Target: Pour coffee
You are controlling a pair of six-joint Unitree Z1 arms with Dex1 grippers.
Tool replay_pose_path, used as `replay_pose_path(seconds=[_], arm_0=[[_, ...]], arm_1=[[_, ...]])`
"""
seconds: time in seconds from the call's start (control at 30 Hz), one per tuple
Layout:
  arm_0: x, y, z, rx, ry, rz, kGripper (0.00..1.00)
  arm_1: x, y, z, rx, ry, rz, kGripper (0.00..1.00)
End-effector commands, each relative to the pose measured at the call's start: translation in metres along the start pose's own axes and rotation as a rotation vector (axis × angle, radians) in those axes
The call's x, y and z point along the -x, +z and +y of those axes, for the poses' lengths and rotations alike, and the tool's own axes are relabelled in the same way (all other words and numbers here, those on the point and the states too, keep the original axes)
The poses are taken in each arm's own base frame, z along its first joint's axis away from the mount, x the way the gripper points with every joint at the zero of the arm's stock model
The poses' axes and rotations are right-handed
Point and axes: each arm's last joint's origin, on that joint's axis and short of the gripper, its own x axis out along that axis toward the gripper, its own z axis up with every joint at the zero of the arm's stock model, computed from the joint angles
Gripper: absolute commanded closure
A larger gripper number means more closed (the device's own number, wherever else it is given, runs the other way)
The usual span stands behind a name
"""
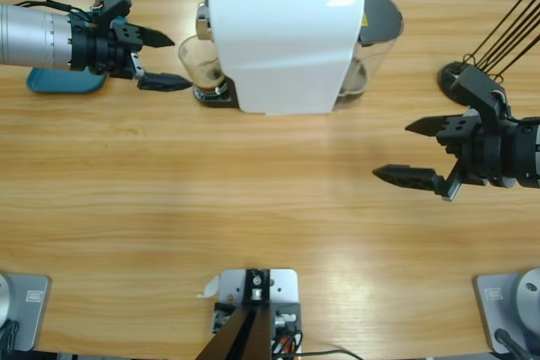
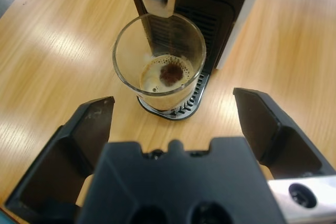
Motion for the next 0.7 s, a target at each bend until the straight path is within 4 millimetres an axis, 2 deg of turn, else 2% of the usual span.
replay_pose_path(seconds=[0.03,0.37,0.7], arm_0=[[-0.023,-0.010,0.013,-0.003,-0.001,-0.006,0.009],[-0.034,-0.010,0.021,-0.005,-0.001,-0.026,0.009],[-0.037,-0.009,0.018,-0.008,-0.077,-0.070,0.009]], arm_1=[[-0.007,-0.004,0.002,0.000,0.027,0.028,0.000],[-0.008,-0.003,0.002,-0.001,0.027,0.031,0.000],[-0.008,-0.003,0.002,-0.001,0.027,0.031,0.000]])
